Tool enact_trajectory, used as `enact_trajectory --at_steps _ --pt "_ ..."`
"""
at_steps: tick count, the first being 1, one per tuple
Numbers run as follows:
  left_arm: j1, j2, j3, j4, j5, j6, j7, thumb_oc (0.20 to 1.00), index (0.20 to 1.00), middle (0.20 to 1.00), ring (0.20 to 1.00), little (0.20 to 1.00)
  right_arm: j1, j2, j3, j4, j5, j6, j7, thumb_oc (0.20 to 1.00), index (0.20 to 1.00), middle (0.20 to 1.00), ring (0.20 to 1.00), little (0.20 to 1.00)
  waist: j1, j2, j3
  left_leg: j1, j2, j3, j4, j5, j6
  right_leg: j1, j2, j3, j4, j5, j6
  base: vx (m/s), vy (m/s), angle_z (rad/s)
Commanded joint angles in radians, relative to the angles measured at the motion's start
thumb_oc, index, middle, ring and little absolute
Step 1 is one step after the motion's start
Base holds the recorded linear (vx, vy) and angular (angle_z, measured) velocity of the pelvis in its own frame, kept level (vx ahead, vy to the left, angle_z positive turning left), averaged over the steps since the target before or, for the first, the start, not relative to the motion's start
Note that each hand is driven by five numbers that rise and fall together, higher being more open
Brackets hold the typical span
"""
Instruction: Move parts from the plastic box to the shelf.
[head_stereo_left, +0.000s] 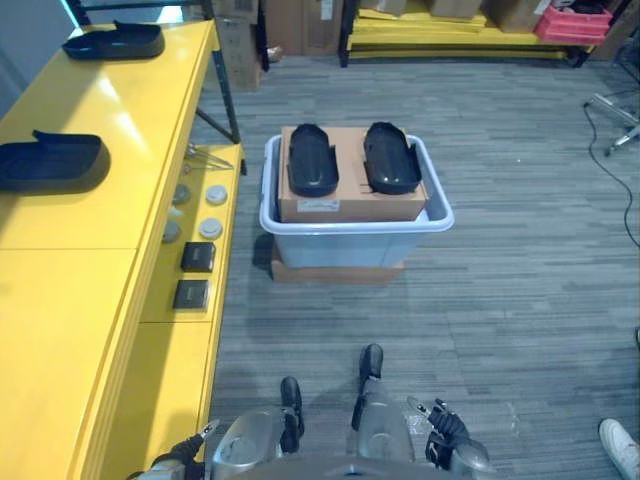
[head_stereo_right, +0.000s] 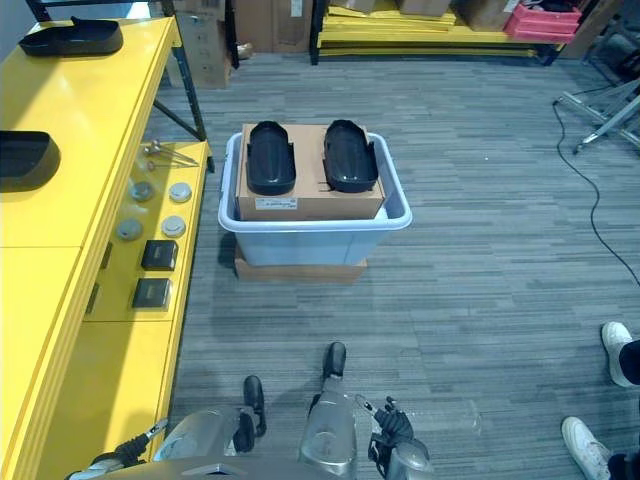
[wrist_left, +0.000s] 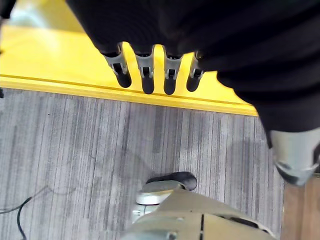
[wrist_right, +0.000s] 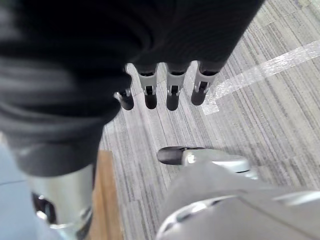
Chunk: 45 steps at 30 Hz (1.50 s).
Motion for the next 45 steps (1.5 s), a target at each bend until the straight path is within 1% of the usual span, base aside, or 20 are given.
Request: enact_trajectory --at_steps 1,2,4,9,10,13,15,16,17,18,20,21,22,23,24,32,33,40,42,45 --pt "0.059 0.033 -0.022 -0.023 -0.026 -0.034 -0.002 1.0 1.0 1.0 1.0 1.0 -0.011 -0.044 0.032 0.004 0.012 -0.035 0.105 1.0 1.0 1.0 1.0 1.0 0.03 -0.008 -0.042 0.178 0.089 -0.08 -0.124 -0.067 -0.03 -0.019 0.039 -0.011 -0.017 0.099 -0.055 0.23 -0.201 0.4" --pt "0.055 0.037 -0.02 -0.021 -0.027 -0.038 -0.003 1.0 1.0 1.0 1.0 1.0 -0.014 -0.037 0.033 0.014 0.017 -0.038 0.116 1.0 1.0 1.0 1.0 1.0 0.03 -0.012 -0.042 0.175 0.091 -0.087 -0.112 -0.074 -0.028 -0.033 0.037 0.002 0.014 0.101 -0.056 0.28 -0.286 -0.22" --pt "0.043 0.033 -0.009 -0.024 -0.022 -0.04 0.007 1.0 1.0 1.0 1.0 1.0 -0.026 -0.057 0.062 0.028 0.047 -0.047 0.175 1.0 1.0 1.0 1.0 1.0 0.036 -0.013 -0.052 0.197 0.152 -0.076 -0.108 -0.066 -0.056 -0.015 0.058 -0.033 0.096 0.054 -0.079 0.32 -0.343 0.36" --pt "0.019 0.026 0.014 -0.018 -0.073 -0.059 0.018 1.0 1.0 1.0 1.0 1.0 -0.043 -0.096 0.11 0.011 0.024 -0.017 0.224 1.0 1.0 1.0 1.0 1.0 0.024 -0.017 -0.062 0.214 0.25 -0.076 -0.018 -0.055 -0.09 -0.01 0.108 -0.058 0.167 -0.025 -0.144 0.23 -0.228 0.33" --pt "0.019 0.024 0.019 -0.019 -0.089 -0.058 0.02 1.0 1.0 1.0 1.0 1.0 -0.043 -0.102 0.117 0.011 0.016 -0.01 0.232 1.0 1.0 1.0 1.0 1.0 0.023 -0.016 -0.065 0.214 0.266 -0.075 0.009 -0.032 -0.1 -0.006 0.116 -0.064 0.167 -0.034 -0.155 0.2 -0.2 0.14" --pt "0.024 0.008 0.038 -0.027 -0.114 -0.05 0.034 1.0 1.0 1.0 1.0 1.0 -0.034 -0.128 0.126 0.015 -0.016 0.012 0.244 1.0 1.0 1.0 1.0 1.0 0.03 -0.006 -0.077 0.149 0.306 -0.118 0.239 0.136 -0.152 0.043 0.165 -0.085 0.131 -0.058 -0.209 0.16 -0.185 -0.1" --pt "0.024 0.005 0.042 -0.032 -0.104 -0.043 0.035 1.0 1.0 1.0 1.0 1.0 -0.027 -0.141 0.128 0.016 -0.023 0.015 0.247 1.0 1.0 1.0 1.0 1.0 0.039 -0.014 -0.071 0.057 0.291 -0.156 0.37 0.176 -0.155 0.073 0.178 -0.083 0.107 -0.059 -0.228 0.13 -0.13 0.1" --pt "0.016 0.003 0.045 -0.033 -0.097 -0.034 0.032 1.0 1.0 1.0 1.0 1.0 -0.025 -0.153 0.128 0.031 -0.017 0.017 0.249 1.0 1.0 1.0 1.0 1.0 0.059 -0.02 -0.052 -0.031 0.24 -0.175 0.383 0.157 -0.135 0.113 0.186 -0.075 0.08 -0.057 -0.228 0.14 -0.033 0.04" --pt "0.014 0.002 0.045 -0.029 -0.096 -0.035 0.03 1.0 1.0 1.0 1.0 1.0 -0.028 -0.155 0.128 0.038 -0.012 0.024 0.255 1.0 1.0 1.0 1.0 1.0 0.067 -0.02 -0.046 -0.038 0.222 -0.171 0.344 0.146 -0.127 0.125 0.187 -0.075 0.072 -0.057 -0.224 0.19 0.031 -0.07" --pt "0.013 0.001 0.045 -0.022 -0.098 -0.042 0.032 1.0 1.0 1.0 1.0 1.0 -0.036 -0.153 0.131 0.047 -0.024 0.025 0.258 1.0 1.0 1.0 1.0 1.0 0.076 -0.021 -0.042 -0.025 0.19 -0.162 0.228 0.135 -0.119 0.139 0.188 -0.075 0.058 -0.058 -0.213 0.15 0.083 -0.21" --pt "0.012 0.002 0.044 -0.017 -0.102 -0.042 0.032 1.0 1.0 1.0 1.0 1.0 -0.045 -0.151 0.142 0.055 -0.042 0.034 0.276 1.0 1.0 1.0 1.0 1.0 0.092 -0.009 -0.04 -0.021 0.165 -0.165 0.057 0.171 -0.133 0.169 0.199 -0.073 0.024 -0.06 -0.199 0.12 0.09 -0.33" --pt "0.011 0.002 0.044 -0.016 -0.102 -0.043 0.032 1.0 1.0 1.0 1.0 1.0 -0.045 -0.151 0.142 0.055 -0.042 0.033 0.276 1.0 1.0 1.0 1.0 1.0 0.093 -0.01 -0.036 -0.014 0.164 -0.164 0.051 0.173 -0.133 0.174 0.198 -0.072 0.022 -0.059 -0.199 0.18 0.182 -0.23" --pt "0.005 0.011 0.044 -0.011 -0.073 -0.024 0.016 1.0 1.0 1.0 1.0 1.0 -0.054 -0.145 0.151 0.063 -0.039 0.036 0.257 1.0 1.0 1.0 1.0 1.0 0.106 0.005 -0.031 -0.052 0.16 -0.18 -0.056 0.227 -0.156 0.205 0.202 -0.05 0.012 -0.072 -0.189 0.22 0.221 0.04" --pt "-0.006 0.012 0.036 0.001 -0.06 -0.015 0.01 1.0 1.0 1.0 1.0 1.0 -0.054 -0.145 0.156 0.064 -0.028 0.038 0.238 1.0 1.0 1.0 1.0 1.0 0.104 0.004 -0.046 -0.014 0.158 -0.167 -0.113 0.172 -0.143 0.211 0.192 -0.068 0.003 -0.075 -0.184 0.26 0.262 0.0" --pt "-0.006 0.01 0.031 0.007 -0.063 -0.018 0.01 1.0 1.0 1.0 1.0 1.0 -0.056 -0.144 0.156 0.074 -0.019 0.035 0.239 1.0 1.0 1.0 1.0 1.0 0.103 0.008 -0.054 0.002 0.152 -0.171 -0.139 0.162 -0.14 0.209 0.19 -0.069 0.003 -0.077 -0.182 0.17 0.152 -0.15" --pt "0.005 0.0 -0.008 0.015 -0.05 -0.032 0.016 1.0 1.0 1.0 1.0 1.0 -0.042 -0.084 0.165 0.149 -0.05 -0.018 0.268 1.0 1.0 1.0 1.0 1.0 0.107 0.025 -0.103 0.085 0.123 -0.181 -0.247 0.144 -0.119 0.208 0.194 -0.073 0.008 -0.088 -0.172 0.09 0.04 -0.11" --pt "0.007 -0.021 0.024 0.089 -0.125 -0.043 0.039 1.0 1.0 1.0 1.0 1.0 -0.056 -0.062 0.133 0.297 0.009 0.057 0.261 1.0 1.0 1.0 1.0 1.0 0.094 0.03 -0.144 0.142 0.096 -0.138 -0.331 0.152 -0.101 0.214 0.235 -0.079 -0.04 -0.068 -0.184 0.06 0.033 -0.06" --pt "0.014 -0.028 -0.005 0.081 -0.093 -0.035 0.032 1.0 1.0 1.0 1.0 1.0 -0.058 -0.05 0.108 0.329 0.007 0.079 0.232 1.0 1.0 1.0 1.0 1.0 0.098 0.035 -0.16 0.161 0.08 -0.138 -0.331 0.137 -0.083 0.222 0.222 -0.07 -0.033 -0.07 -0.176 0.06 0.074 -0.05" --pt "0.014 -0.029 -0.016 0.082 -0.083 -0.029 0.028 1.0 1.0 1.0 1.0 1.0 -0.062 -0.048 0.091 0.349 0.001 0.115 0.201 1.0 1.0 1.0 1.0 1.0 0.098 0.04 -0.162 0.165 0.074 -0.134 -0.326 0.13 -0.074 0.221 0.214 -0.066 -0.019 -0.073 -0.173 0.08 0.121 -0.18" --pt "0.012 -0.023 -0.034 0.082 -0.068 -0.025 0.021 1.0 1.0 1.0 1.0 1.0 -0.07 -0.04 0.068 0.379 0.01 0.11 0.185 1.0 1.0 1.0 1.0 1.0 0.094 0.054 -0.164 0.165 0.067 -0.129 -0.312 0.115 -0.049 0.195 0.196 -0.044 0.066 -0.099 -0.17 0.09 0.186 -0.18"
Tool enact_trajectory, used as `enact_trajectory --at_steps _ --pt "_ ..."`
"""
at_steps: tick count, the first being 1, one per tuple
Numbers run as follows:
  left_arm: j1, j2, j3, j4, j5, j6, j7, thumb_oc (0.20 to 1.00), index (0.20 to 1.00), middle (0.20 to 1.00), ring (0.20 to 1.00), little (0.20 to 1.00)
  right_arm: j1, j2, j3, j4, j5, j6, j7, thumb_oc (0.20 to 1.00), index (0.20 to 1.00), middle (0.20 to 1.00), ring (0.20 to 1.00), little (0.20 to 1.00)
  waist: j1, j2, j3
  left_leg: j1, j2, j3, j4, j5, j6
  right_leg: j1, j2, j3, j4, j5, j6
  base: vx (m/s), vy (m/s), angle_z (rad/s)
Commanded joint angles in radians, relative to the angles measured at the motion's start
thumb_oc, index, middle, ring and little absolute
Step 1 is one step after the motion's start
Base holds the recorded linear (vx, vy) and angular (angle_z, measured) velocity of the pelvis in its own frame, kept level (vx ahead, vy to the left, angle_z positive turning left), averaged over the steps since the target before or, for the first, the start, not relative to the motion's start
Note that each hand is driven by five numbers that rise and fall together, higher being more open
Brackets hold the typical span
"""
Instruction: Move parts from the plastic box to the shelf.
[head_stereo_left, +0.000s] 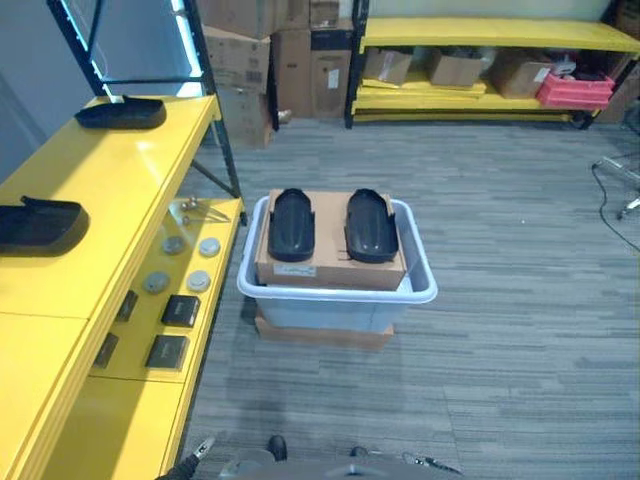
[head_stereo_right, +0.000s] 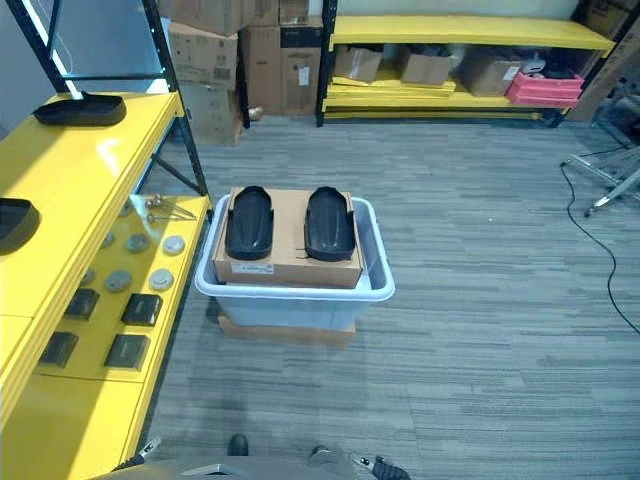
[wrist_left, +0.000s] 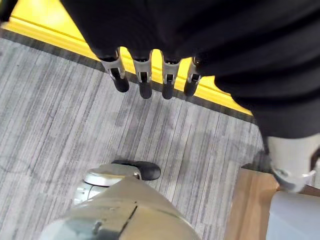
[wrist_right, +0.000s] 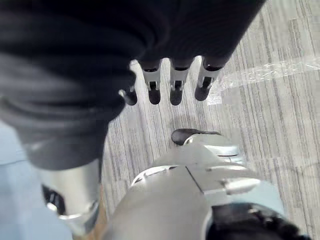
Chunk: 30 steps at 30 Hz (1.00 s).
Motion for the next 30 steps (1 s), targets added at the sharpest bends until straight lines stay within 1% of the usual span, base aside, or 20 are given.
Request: enact_trajectory --at_steps 1,3,4,5,6,7,8,9,11,13,15,17,18,21,23,24,25,26,27,30 --pt "-0.036 -0.006 0.004 0.035 0.047 0.001 -0.011 1.0 1.0 1.0 1.0 1.0 -0.038 -0.006 0.001 0.023 0.032 0.006 -0.036 1.0 1.0 1.0 1.0 1.0 -0.001 0.002 0.025 -0.038 -0.038 0.001 0.068 -0.086 0.029 -0.027 -0.015 0.022 0.031 0.042 0.049 0.07 0.222 -0.16" --pt "-0.041 -0.003 -0.008 0.027 0.04 0.007 -0.01 1.0 1.0 1.0 1.0 1.0 -0.039 -0.005 -0.004 0.028 0.039 0.01 -0.045 1.0 1.0 1.0 1.0 1.0 -0.005 0.009 0.034 -0.045 -0.045 0.002 0.08 -0.093 0.048 -0.058 -0.022 0.032 0.111 0.042 0.053 0.03 0.168 -0.13" --pt "-0.044 -0.001 -0.013 0.025 0.037 0.008 -0.01 1.0 1.0 1.0 1.0 1.0 -0.039 -0.004 -0.009 0.032 0.052 0.013 -0.053 1.0 1.0 1.0 1.0 1.0 -0.008 0.014 0.043 -0.049 -0.053 0.001 0.089 -0.1 0.066 -0.098 -0.031 0.043 0.198 0.055 0.06 0.02 0.162 -0.05" --pt "-0.046 0.001 -0.016 0.024 0.035 0.011 -0.012 1.0 1.0 1.0 1.0 1.0 -0.039 -0.005 -0.013 0.032 0.052 0.013 -0.048 1.0 1.0 1.0 1.0 1.0 -0.011 0.019 0.05 -0.048 -0.056 -0.003 0.092 -0.103 0.076 -0.127 -0.035 0.045 0.256 0.069 0.065 0.01 0.128 0.01" --pt "-0.046 0.001 -0.016 0.024 0.035 0.011 -0.012 1.0 1.0 1.0 1.0 1.0 -0.039 -0.005 -0.013 0.032 0.052 0.013 -0.048 1.0 1.0 1.0 1.0 1.0 -0.01 0.018 0.049 -0.05 -0.057 -0.002 0.092 -0.103 0.076 -0.131 -0.037 0.047 0.26 0.067 0.066 0.01 0.172 0.0" --pt "-0.049 0.003 -0.024 0.023 0.042 0.015 -0.019 1.0 1.0 1.0 1.0 1.0 -0.038 -0.005 -0.016 0.028 0.032 -0.008 -0.053 1.0 1.0 1.0 1.0 1.0 -0.017 0.031 0.07 -0.05 -0.066 -0.007 0.106 -0.113 0.097 -0.224 -0.055 0.051 0.42 0.123 0.079 0.01 0.174 -0.05" --pt "-0.048 0.003 -0.027 0.022 0.043 0.017 -0.02 1.0 1.0 1.0 1.0 1.0 -0.036 -0.007 -0.015 0.026 0.037 -0.014 -0.049 1.0 1.0 1.0 1.0 1.0 -0.018 0.035 0.077 -0.051 -0.068 -0.005 0.111 -0.116 0.102 -0.256 -0.062 0.053 0.469 0.141 0.08 0.05 0.247 -0.06" --pt "-0.044 0.004 -0.039 0.02 0.021 0.019 -0.016 1.0 1.0 1.0 1.0 1.0 -0.037 -0.011 -0.017 0.015 0.045 -0.018 -0.056 1.0 1.0 1.0 1.0 1.0 -0.022 0.043 0.092 -0.041 -0.072 -0.001 0.107 -0.119 0.109 -0.312 -0.085 0.033 0.52 0.181 0.086 0.09 0.128 -0.15" --pt "-0.04 0.008 -0.039 0.019 0.002 0.021 -0.012 1.0 1.0 1.0 1.0 1.0 -0.042 -0.02 -0.024 0.01 0.032 -0.019 -0.046 1.0 1.0 1.0 1.0 1.0 -0.028 0.033 0.105 -0.024 -0.086 0.001 0.106 -0.138 0.105 -0.344 -0.102 0.023 0.452 0.235 0.103 0.15 -0.002 -0.4" --pt "-0.043 0.013 -0.032 0.024 0.011 0.023 -0.017 1.0 1.0 1.0 1.0 1.0 -0.042 -0.02 -0.03 0.016 0.031 -0.029 -0.039 1.0 1.0 1.0 1.0 1.0 -0.034 0.011 0.111 -0.012 -0.101 -0.003 0.12 -0.164 0.098 -0.33 -0.103 0.022 0.325 0.257 0.116 0.22 -0.148 -0.3" --pt "-0.044 0.016 -0.036 0.036 0.033 0.02 -0.018 1.0 1.0 1.0 1.0 1.0 -0.038 -0.018 -0.04 0.021 0.031 -0.039 -0.037 1.0 1.0 1.0 1.0 1.0 -0.047 -0.029 0.113 0.014 -0.124 -0.03 0.14 -0.21 0.089 -0.29 -0.107 0.033 0.075 0.282 0.138 0.34 -0.236 -0.01" --pt "-0.043 0.016 -0.041 0.041 0.04 0.017 -0.014 1.0 1.0 1.0 1.0 1.0 -0.026 -0.016 -0.054 0.022 0.031 -0.037 -0.028 1.0 1.0 1.0 1.0 1.0 -0.056 -0.045 0.115 0.041 -0.125 -0.054 0.155 -0.244 0.085 -0.282 -0.118 0.053 -0.066 0.312 0.152 0.38 -0.216 0.4" --pt "-0.041 0.019 -0.041 0.044 0.042 0.014 -0.013 1.0 1.0 1.0 1.0 1.0 -0.018 -0.012 -0.061 0.024 0.027 -0.041 -0.022 1.0 1.0 1.0 1.0 1.0 -0.058 -0.05 0.115 0.054 -0.122 -0.06 0.16 -0.256 0.083 -0.282 -0.126 0.058 -0.091 0.324 0.159 0.39 -0.221 0.31" --pt "-0.031 0.024 -0.035 0.049 0.074 -0.001 -0.024 1.0 1.0 1.0 1.0 1.0 -0.002 -0.004 -0.067 0.024 0.031 -0.05 -0.01 1.0 1.0 1.0 1.0 1.0 -0.054 -0.055 0.113 0.075 -0.109 -0.063 0.172 -0.276 0.075 -0.268 -0.14 0.044 -0.127 0.328 0.168 0.3 -0.189 0.29" --pt "-0.027 0.021 -0.035 0.051 0.082 -0.013 -0.022 1.0 1.0 1.0 1.0 1.0 0.0 0.0 -0.067 0.019 0.031 -0.051 -0.009 1.0 1.0 1.0 1.0 1.0 -0.05 -0.061 0.108 0.073 -0.099 -0.058 0.195 -0.284 0.071 -0.235 -0.147 0.039 -0.131 0.302 0.163 0.34 -0.21 0.35" --pt "-0.028 0.021 -0.034 0.05 0.081 -0.015 -0.021 1.0 1.0 1.0 1.0 1.0 -0.001 0.003 -0.066 0.022 0.032 -0.055 -0.013 1.0 1.0 1.0 1.0 1.0 -0.05 -0.064 0.107 0.073 -0.094 -0.054 0.212 -0.294 0.069 -0.232 -0.151 0.046 -0.109 0.292 0.158 0.57 -0.342 0.22" --pt "-0.029 0.019 -0.019 0.05 0.087 -0.02 -0.027 1.0 1.0 1.0 1.0 1.0 -0.008 0.006 -0.055 0.033 0.055 -0.071 -0.029 1.0 1.0 1.0 1.0 1.0 -0.06 -0.057 0.098 0.099 -0.05 -0.037 0.23 -0.304 0.048 -0.215 -0.135 0.066 -0.032 0.243 0.14 0.54 -0.331 0.25" --pt "-0.029 0.018 -0.018 0.048 0.095 -0.023 -0.033 1.0 1.0 1.0 1.0 1.0 -0.011 0.005 -0.051 0.033 0.063 -0.074 -0.028 1.0 1.0 1.0 1.0 1.0 -0.06 -0.056 0.095 0.106 -0.036 -0.032 0.231 -0.304 0.041 -0.21 -0.131 0.064 -0.011 0.234 0.133 0.57 -0.361 0.5" --pt "-0.03 0.014 -0.02 0.045 0.099 -0.03 -0.039 1.0 1.0 1.0 1.0 1.0 -0.018 0.002 -0.043 0.027 0.064 -0.075 -0.024 1.0 1.0 1.0 1.0 1.0 -0.06 -0.054 0.09 0.113 -0.01 -0.024 0.237 -0.302 0.028 -0.197 -0.117 0.059 0.018 0.214 0.118 0.31 -0.232 0.45" --pt "-0.037 0.007 -0.009 0.04 0.069 -0.036 -0.026 1.0 1.0 1.0 1.0 1.0 -0.032 -0.008 -0.029 0.016 0.045 -0.069 -0.03 1.0 1.0 1.0 1.0 1.0 -0.063 -0.05 0.08 0.102 0.043 -0.008 0.287 -0.263 0.004 -0.177 -0.083 0.047 0.042 0.165 0.08 0.27 -0.224 0.14"
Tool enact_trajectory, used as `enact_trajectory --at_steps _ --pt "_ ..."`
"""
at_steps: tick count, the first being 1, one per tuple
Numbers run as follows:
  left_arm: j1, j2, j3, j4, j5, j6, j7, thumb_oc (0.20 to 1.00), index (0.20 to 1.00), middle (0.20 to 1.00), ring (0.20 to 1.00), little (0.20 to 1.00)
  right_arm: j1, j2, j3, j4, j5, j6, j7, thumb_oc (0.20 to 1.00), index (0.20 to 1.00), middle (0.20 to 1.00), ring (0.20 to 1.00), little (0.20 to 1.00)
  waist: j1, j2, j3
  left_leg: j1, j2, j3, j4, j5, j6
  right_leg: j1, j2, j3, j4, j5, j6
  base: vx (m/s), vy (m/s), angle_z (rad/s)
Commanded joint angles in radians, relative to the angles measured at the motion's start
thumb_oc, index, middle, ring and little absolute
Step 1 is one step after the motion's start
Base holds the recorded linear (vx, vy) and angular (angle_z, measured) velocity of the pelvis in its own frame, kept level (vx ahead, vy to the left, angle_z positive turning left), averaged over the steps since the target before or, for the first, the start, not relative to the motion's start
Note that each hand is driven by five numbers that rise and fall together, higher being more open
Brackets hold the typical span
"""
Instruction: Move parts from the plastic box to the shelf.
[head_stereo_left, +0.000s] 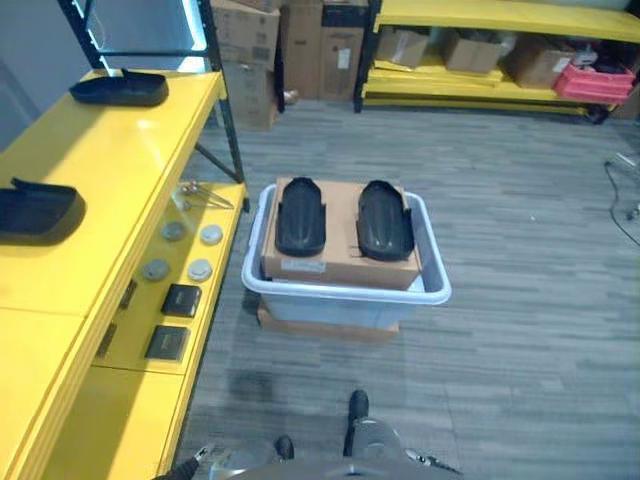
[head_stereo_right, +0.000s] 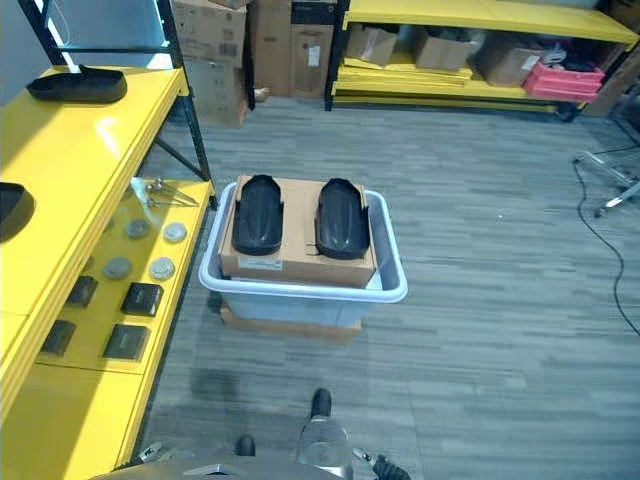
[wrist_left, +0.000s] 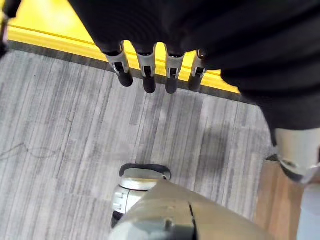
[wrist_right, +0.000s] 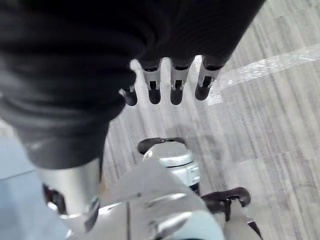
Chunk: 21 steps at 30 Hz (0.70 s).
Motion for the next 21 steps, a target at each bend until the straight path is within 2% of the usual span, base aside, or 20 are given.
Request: enact_trajectory --at_steps 1,3,4,5,6,7,9,10,11,12,14,17,21 --pt "-0.04 0.013 0.029 -0.001 -0.033 -0.035 0.005 1.0 1.0 1.0 1.0 1.0 -0.03 -0.029 0.034 0.019 0.024 -0.016 -0.031 1.0 1.0 1.0 1.0 1.0 -0.008 -0.031 -0.021 0.031 0.125 0.07 0.121 -0.021 -0.045 -0.069 -0.008 0.018 0.044 -0.028 0.04 0.26 -0.213 0.04" --pt "-0.045 0.011 0.043 0.001 -0.054 -0.035 0.011 1.0 1.0 1.0 1.0 1.0 -0.041 -0.047 0.036 0.018 0.015 -0.005 -0.038 1.0 1.0 1.0 1.0 1.0 -0.011 -0.024 -0.03 0.019 0.168 0.074 0.21 0.064 -0.077 -0.061 0.019 0.002 0.054 -0.064 0.008 0.2 -0.175 0.03" --pt "-0.046 0.009 0.046 0.002 -0.058 -0.036 0.014 1.0 1.0 1.0 1.0 1.0 -0.043 -0.05 0.036 0.018 0.01 -0.005 -0.038 1.0 1.0 1.0 1.0 1.0 -0.011 -0.022 -0.032 0.013 0.176 0.074 0.227 0.08 -0.083 -0.059 0.024 -0.002 0.053 -0.068 0.002 0.12 -0.18 0.03" --pt "-0.049 0.005 0.054 0.0 -0.088 -0.034 0.026 1.0 1.0 1.0 1.0 1.0 -0.048 -0.069 0.038 0.016 0.005 -0.001 -0.032 1.0 1.0 1.0 1.0 1.0 -0.004 -0.028 -0.03 -0.066 0.2 0.058 0.416 0.182 -0.109 -0.033 0.04 -0.011 0.037 -0.082 -0.029 0.12 -0.226 0.01" --pt "-0.051 0.004 0.061 -0.007 -0.097 -0.031 0.028 1.0 1.0 1.0 1.0 1.0 -0.047 -0.083 0.038 0.007 0.006 0.002 -0.029 1.0 1.0 1.0 1.0 1.0 0.008 -0.033 -0.017 -0.172 0.193 0.028 0.571 0.213 -0.11 -0.007 0.051 -0.01 0.023 -0.089 -0.05 0.13 -0.263 0.13" --pt "-0.062 0.005 0.07 -0.016 -0.105 -0.023 0.034 1.0 1.0 1.0 1.0 1.0 -0.046 -0.095 0.037 -0.004 0.017 0.003 -0.034 1.0 1.0 1.0 1.0 1.0 0.024 -0.042 0.001 -0.292 0.159 0.018 0.638 0.216 -0.096 0.018 0.051 -0.009 0.007 -0.094 -0.059 0.05 -0.134 -0.05" --pt "-0.07 0.007 0.073 -0.015 -0.105 -0.021 0.033 1.0 1.0 1.0 1.0 1.0 -0.047 -0.101 0.032 -0.004 0.021 -0.001 -0.035 1.0 1.0 1.0 1.0 1.0 0.034 -0.035 0.02 -0.334 0.16 0.033 0.596 0.194 -0.088 0.039 0.059 -0.011 0.002 -0.098 -0.056 0.07 -0.011 -0.16" --pt "-0.076 0.01 0.079 -0.006 -0.104 -0.027 0.035 1.0 1.0 1.0 1.0 1.0 -0.05 -0.104 0.021 -0.003 0.014 -0.003 -0.036 1.0 1.0 1.0 1.0 1.0 0.038 -0.035 0.028 -0.318 0.171 0.077 0.431 0.179 -0.081 0.066 0.052 -0.029 -0.012 -0.102 -0.042 0.16 0.102 -0.01" --pt "-0.08 0.014 0.081 0.0 -0.101 -0.029 0.034 1.0 1.0 1.0 1.0 1.0 -0.045 -0.105 0.012 -0.007 0.003 -0.012 -0.04 1.0 1.0 1.0 1.0 1.0 0.04 -0.027 0.037 -0.288 0.194 0.136 0.226 0.211 -0.096 0.098 0.053 -0.05 -0.041 -0.102 -0.026 0.16 0.119 0.01" --pt "-0.079 0.017 0.08 0.001 -0.097 -0.029 0.031 1.0 1.0 1.0 1.0 1.0 -0.041 -0.104 0.009 -0.009 0.0 -0.016 -0.044 1.0 1.0 1.0 1.0 1.0 0.041 -0.019 0.04 -0.292 0.2 0.139 0.174 0.24 -0.106 0.106 0.053 -0.049 -0.044 -0.104 -0.022 0.14 0.124 -0.05" --pt "-0.083 0.028 0.084 0.005 -0.07 -0.011 0.019 1.0 1.0 1.0 1.0 1.0 -0.021 -0.104 0.0 -0.023 0.019 -0.032 -0.059 1.0 1.0 1.0 1.0 1.0 0.036 -0.01 0.044 -0.294 0.226 0.139 0.113 0.284 -0.126 0.133 0.043 -0.049 -0.054 -0.109 -0.016 0.15 0.14 0.04" --pt "-0.089 0.037 0.082 0.008 -0.066 0.002 0.024 1.0 1.0 1.0 1.0 1.0 -0.019 -0.1 0.001 -0.041 0.051 -0.057 -0.07 1.0 1.0 1.0 1.0 1.0 0.037 -0.009 0.02 -0.231 0.186 0.106 0.02 0.198 -0.109 0.123 0.022 -0.042 -0.051 -0.113 0.005 0.09 0.138 0.04" --pt "-0.072 0.04 0.064 -0.016 -0.074 -0.006 0.041 1.0 1.0 1.0 1.0 1.0 -0.01 -0.077 0.007 -0.092 0.086 -0.088 -0.093 1.0 1.0 1.0 1.0 1.0 0.042 -0.002 0.001 -0.181 0.165 0.107 -0.045 0.187 -0.111 0.117 0.015 -0.06 -0.07 -0.105 0.019 0.02 0.059 -0.06"
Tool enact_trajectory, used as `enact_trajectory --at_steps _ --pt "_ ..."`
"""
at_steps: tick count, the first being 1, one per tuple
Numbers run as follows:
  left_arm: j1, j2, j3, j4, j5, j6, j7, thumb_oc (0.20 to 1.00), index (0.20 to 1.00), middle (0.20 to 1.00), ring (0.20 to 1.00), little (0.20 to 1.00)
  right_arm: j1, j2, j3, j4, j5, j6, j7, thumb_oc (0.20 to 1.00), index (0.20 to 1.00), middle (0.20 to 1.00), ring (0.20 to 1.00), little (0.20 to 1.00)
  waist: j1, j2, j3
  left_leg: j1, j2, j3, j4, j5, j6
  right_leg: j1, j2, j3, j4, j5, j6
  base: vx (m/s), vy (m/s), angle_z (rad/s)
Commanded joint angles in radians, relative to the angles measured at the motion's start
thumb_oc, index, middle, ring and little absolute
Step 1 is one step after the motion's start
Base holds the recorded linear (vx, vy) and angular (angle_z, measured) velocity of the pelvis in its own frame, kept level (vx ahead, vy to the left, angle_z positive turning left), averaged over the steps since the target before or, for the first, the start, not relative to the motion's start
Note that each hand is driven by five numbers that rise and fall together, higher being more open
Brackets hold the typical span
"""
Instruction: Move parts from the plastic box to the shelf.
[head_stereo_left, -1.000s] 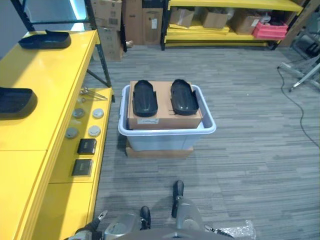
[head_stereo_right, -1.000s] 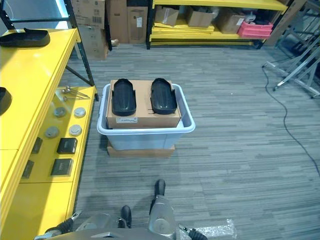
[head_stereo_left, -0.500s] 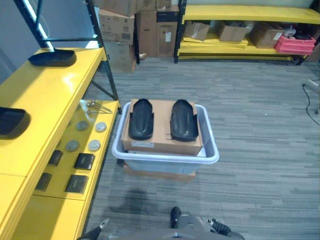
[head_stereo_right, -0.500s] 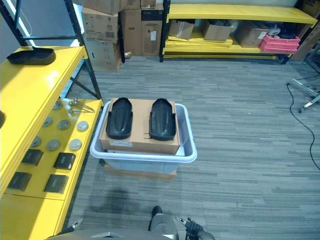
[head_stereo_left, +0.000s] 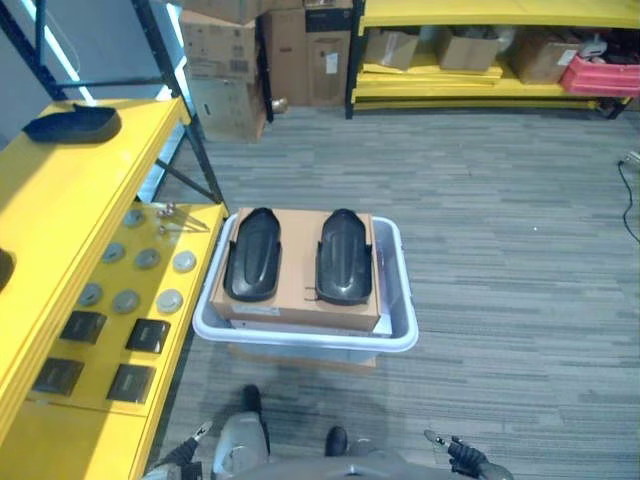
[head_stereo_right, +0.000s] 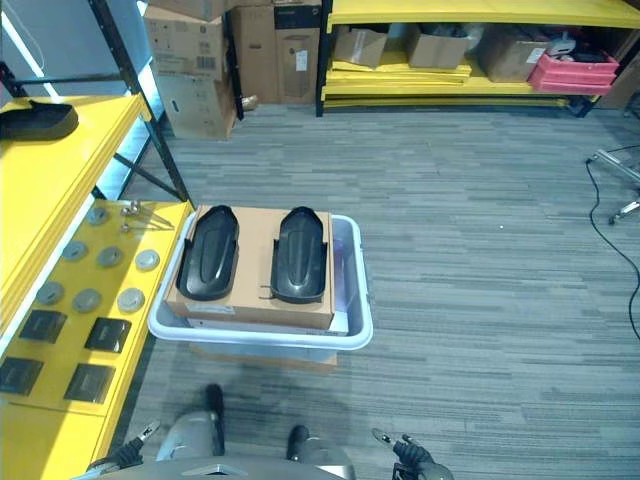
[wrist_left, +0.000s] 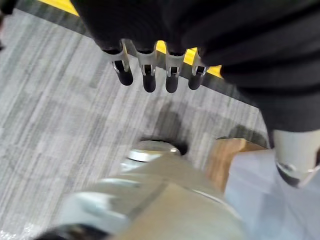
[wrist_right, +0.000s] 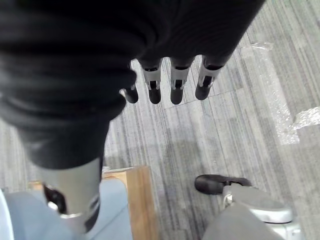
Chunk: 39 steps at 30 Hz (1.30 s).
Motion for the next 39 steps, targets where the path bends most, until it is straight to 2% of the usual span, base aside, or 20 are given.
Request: enact_trajectory --at_steps 1,6,9,11,12,13,15,16,17,18,20,22,25,26,27,29,31,33,35,39 --pt "-0.001 0.025 -0.01 -0.006 0.009 -0.003 0.032 1.0 1.0 1.0 1.0 1.0 0.006 0.003 -0.024 -0.059 0.057 -0.05 -0.041 1.0 1.0 1.0 1.0 1.0 0.042 0.005 -0.007 0.029 -0.026 0.003 -0.001 -0.11 0.038 -0.078 -0.127 0.035 0.035 0.04 0.167 0.0 0.023 0.33" --pt "0.025 0.021 -0.026 -0.022 0.025 -0.014 0.031 1.0 1.0 1.0 1.0 1.0 0.001 0.017 -0.031 -0.122 0.147 -0.085 -0.117 1.0 1.0 1.0 1.0 1.0 0.052 0.006 -0.028 0.055 -0.038 0.008 -0.038 -0.112 0.051 -0.079 -0.128 0.034 0.017 0.054 0.177 0.01 0.015 0.13" --pt "0.037 0.021 -0.031 -0.026 0.039 -0.005 0.032 1.0 1.0 1.0 1.0 1.0 -0.001 0.018 -0.051 -0.164 0.172 -0.152 -0.177 1.0 1.0 1.0 1.0 1.0 0.054 0.006 -0.041 0.074 -0.04 0.016 -0.063 -0.108 0.056 -0.073 -0.126 0.031 0.004 0.062 0.182 0.04 -0.002 0.02" --pt "0.051 0.021 -0.037 -0.031 0.056 -0.006 0.03 1.0 1.0 1.0 1.0 1.0 -0.008 0.008 -0.066 -0.25 0.202 -0.196 -0.277 1.0 1.0 1.0 1.0 1.0 0.054 0.004 -0.049 0.084 -0.04 0.02 -0.076 -0.107 0.059 -0.07 -0.124 0.034 -0.004 0.067 0.184 0.05 -0.012 -0.01" --pt "0.076 0.022 -0.042 -0.046 0.059 -0.012 0.032 1.0 1.0 1.0 1.0 1.0 -0.007 -0.018 -0.102 -0.399 0.193 -0.214 -0.415 1.0 1.0 1.0 1.0 1.0 0.048 -0.001 -0.057 0.09 -0.038 0.029 -0.082 -0.108 0.061 -0.071 -0.121 0.038 -0.007 0.068 0.184 0.03 -0.016 -0.04" --pt "0.076 0.022 -0.042 -0.046 0.059 -0.012 0.032 1.0 1.0 1.0 1.0 1.0 -0.006 -0.017 -0.102 -0.4 0.192 -0.214 -0.415 1.0 1.0 1.0 1.0 1.0 0.048 -0.001 -0.057 0.09 -0.038 0.03 -0.082 -0.108 0.061 -0.071 -0.121 0.038 -0.007 0.068 0.184 0.02 -0.012 -0.09" --pt "0.094 0.028 -0.033 -0.05 0.06 -0.016 0.021 1.0 1.0 1.0 1.0 1.0 0.007 -0.049 -0.18 -0.531 0.097 -0.27 -0.56 1.0 1.0 1.0 1.0 1.0 0.035 -0.004 -0.066 0.098 -0.034 0.044 -0.093 -0.11 0.065 -0.074 -0.118 0.042 -0.01 0.068 0.185 0.02 -0.003 -0.12" --pt "0.095 0.028 -0.031 -0.05 0.062 -0.017 0.021 1.0 1.0 1.0 1.0 1.0 0.009 -0.053 -0.19 -0.543 0.084 -0.271 -0.572 1.0 1.0 1.0 1.0 1.0 0.034 -0.004 -0.066 0.1 -0.034 0.046 -0.094 -0.111 0.066 -0.074 -0.117 0.042 -0.011 0.069 0.185 0.02 -0.006 -0.06" --pt "0.103 0.028 -0.022 -0.05 0.065 -0.018 0.019 1.0 1.0 1.0 1.0 1.0 0.017 -0.078 -0.242 -0.607 -0.006 -0.319 -0.673 1.0 1.0 1.0 1.0 1.0 0.027 -0.006 -0.07 0.105 -0.033 0.055 -0.097 -0.114 0.068 -0.073 -0.116 0.044 -0.014 0.07 0.187 0.02 -0.007 -0.04" --pt "0.106 0.027 -0.018 -0.05 0.065 -0.02 0.021 1.0 1.0 1.0 1.0 1.0 0.02 -0.094 -0.273 -0.636 -0.049 -0.336 -0.723 1.0 1.0 1.0 1.0 1.0 0.023 -0.007 -0.072 0.107 -0.032 0.06 -0.098 -0.116 0.069 -0.073 -0.116 0.044 -0.016 0.07 0.188 0.0 0.0 0.0" --pt "0.11 0.028 -0.005 -0.047 0.069 -0.02 0.022 1.0 1.0 1.0 1.0 1.0 0.026 -0.131 -0.344 -0.705 -0.138 -0.348 -0.816 1.0 1.0 1.0 1.0 1.0 0.017 -0.01 -0.078 0.113 -0.031 0.069 -0.103 -0.119 0.07 -0.072 -0.115 0.043 -0.02 0.071 0.192 0.01 -0.004 -0.02" --pt "0.112 0.026 0.012 -0.049 0.077 -0.014 0.024 1.0 1.0 1.0 1.0 1.0 0.035 -0.155 -0.404 -0.759 -0.176 -0.346 -0.851 1.0 1.0 1.0 1.0 1.0 0.014 -0.012 -0.083 0.115 -0.03 0.074 -0.106 -0.121 0.069 -0.07 -0.114 0.042 -0.024 0.072 0.195 0.04 -0.004 -0.08" --pt "0.113 0.023 0.041 -0.054 0.098 0.002 0.025 1.0 1.0 1.0 1.0 1.0 0.047 -0.187 -0.487 -0.819 -0.174 -0.331 -0.792 1.0 1.0 1.0 1.0 1.0 0.012 -0.014 -0.088 0.12 -0.031 0.076 -0.111 -0.125 0.066 -0.068 -0.116 0.039 -0.03 0.074 0.199 0.07 -0.002 -0.15" --pt "0.115 0.021 0.054 -0.052 0.107 0.005 0.026 1.0 1.0 1.0 1.0 1.0 0.043 -0.209 -0.508 -0.835 -0.183 -0.307 -0.733 1.0 1.0 1.0 1.0 1.0 0.016 -0.014 -0.09 0.121 -0.031 0.075 -0.113 -0.127 0.064 -0.065 -0.117 0.037 -0.033 0.073 0.2 0.18 0.012 -0.14" --pt "0.12 0.018 0.06 -0.047 0.1 -0.003 0.028 1.0 1.0 1.0 1.0 1.0 0.025 -0.231 -0.503 -0.853 -0.162 -0.253 -0.658 1.0 1.0 1.0 1.0 1.0 0.024 -0.013 -0.089 0.118 -0.029 0.073 -0.11 -0.126 0.062 -0.066 -0.122 0.033 -0.029 0.069 0.199 0.19 0.031 -0.16" --pt "0.126 0.022 0.053 -0.058 0.085 -0.011 0.014 1.0 1.0 1.0 1.0 1.0 -0.018 -0.26 -0.468 -0.843 -0.122 -0.194 -0.599 1.0 1.0 1.0 1.0 1.0 0.047 -0.006 -0.074 0.087 -0.028 0.06 -0.082 -0.124 0.058 -0.084 -0.133 0.027 -0.009 0.064 0.195 0.06 0.044 -0.1" --pt "0.109 0.032 0.025 -0.081 0.058 -0.024 -0.005 1.0 1.0 1.0 1.0 1.0 -0.102 -0.301 -0.425 -0.819 -0.091 -0.155 -0.615 1.0 1.0 1.0 1.0 1.0 0.074 0.006 -0.035 0.017 -0.034 0.036 -0.04 -0.123 0.058 -0.131 -0.149 0.019 0.018 0.065 0.194 -0.21 0.051 0.03" --pt "0.082 0.04 0.0 -0.094 0.025 -0.028 -0.019 1.0 1.0 1.0 1.0 1.0 -0.177 -0.332 -0.387 -0.777 -0.071 -0.158 -0.632 1.0 1.0 1.0 1.0 1.0 0.091 0.02 0.001 -0.029 -0.039 0.019 -0.015 -0.124 0.058 -0.165 -0.157 0.015 0.037 0.065 0.195 -0.36 0.052 0.24" --pt "0.016 0.066 -0.063 -0.108 -0.019 -0.035 -0.048 1.0 1.0 1.0 1.0 1.0 -0.385 -0.405 -0.292 -0.647 -0.05 -0.174 -0.678 1.0 1.0 1.0 1.0 1.0 0.132 0.046 0.09 -0.129 -0.06 -0.025 0.011 -0.098 0.055 -0.238 -0.174 -0.002 0.051 0.087 0.194 -0.46 0.029 0.47" --pt "0.005 0.078 -0.091 -0.109 -0.044 -0.032 -0.05 1.0 1.0 1.0 1.0 1.0 -0.503 -0.465 -0.235 -0.565 -0.032 -0.163 -0.675 1.0 1.0 1.0 1.0 1.0 0.155 0.067 0.13 -0.174 -0.073 -0.051 0.021 -0.085 0.051 -0.273 -0.184 -0.017 0.063 0.094 0.194 -0.13 0.025 0.31"
